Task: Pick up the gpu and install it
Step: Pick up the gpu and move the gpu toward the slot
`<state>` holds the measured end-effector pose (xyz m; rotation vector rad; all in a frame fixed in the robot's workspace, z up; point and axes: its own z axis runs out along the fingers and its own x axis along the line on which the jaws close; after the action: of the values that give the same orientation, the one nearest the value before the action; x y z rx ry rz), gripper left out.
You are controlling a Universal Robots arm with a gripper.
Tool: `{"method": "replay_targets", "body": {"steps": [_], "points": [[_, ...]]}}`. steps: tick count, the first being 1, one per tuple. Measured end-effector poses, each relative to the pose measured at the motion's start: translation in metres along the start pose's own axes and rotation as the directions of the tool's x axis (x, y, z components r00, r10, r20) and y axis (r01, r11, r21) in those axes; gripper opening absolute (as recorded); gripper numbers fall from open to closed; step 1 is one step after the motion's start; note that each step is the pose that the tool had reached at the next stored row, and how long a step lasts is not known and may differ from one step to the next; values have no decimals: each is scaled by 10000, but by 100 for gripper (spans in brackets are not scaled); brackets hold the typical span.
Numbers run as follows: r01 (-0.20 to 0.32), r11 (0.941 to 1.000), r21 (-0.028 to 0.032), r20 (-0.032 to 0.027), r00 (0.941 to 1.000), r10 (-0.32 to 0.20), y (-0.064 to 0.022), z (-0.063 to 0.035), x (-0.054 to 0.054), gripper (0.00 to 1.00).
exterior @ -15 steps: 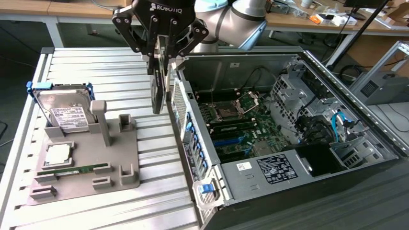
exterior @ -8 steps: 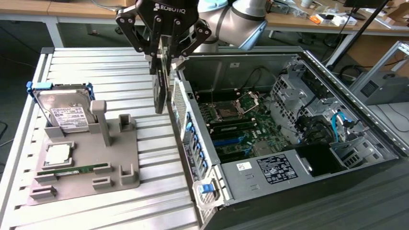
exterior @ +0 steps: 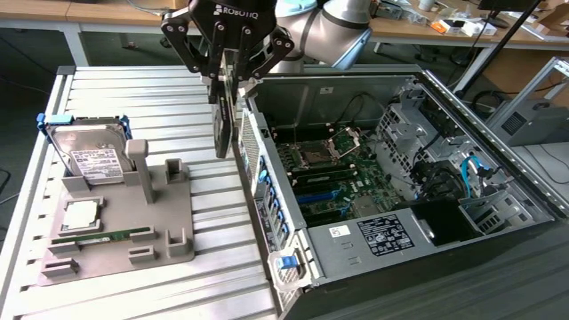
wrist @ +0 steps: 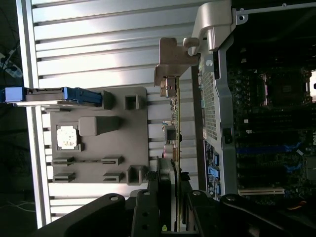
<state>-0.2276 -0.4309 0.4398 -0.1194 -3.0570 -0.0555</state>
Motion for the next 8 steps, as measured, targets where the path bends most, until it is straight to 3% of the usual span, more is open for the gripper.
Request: {"method": "replay_targets", "body": {"steps": [8], "points": [[-2,10000,0,0,10000,2,5,-5,-57,27]]}}
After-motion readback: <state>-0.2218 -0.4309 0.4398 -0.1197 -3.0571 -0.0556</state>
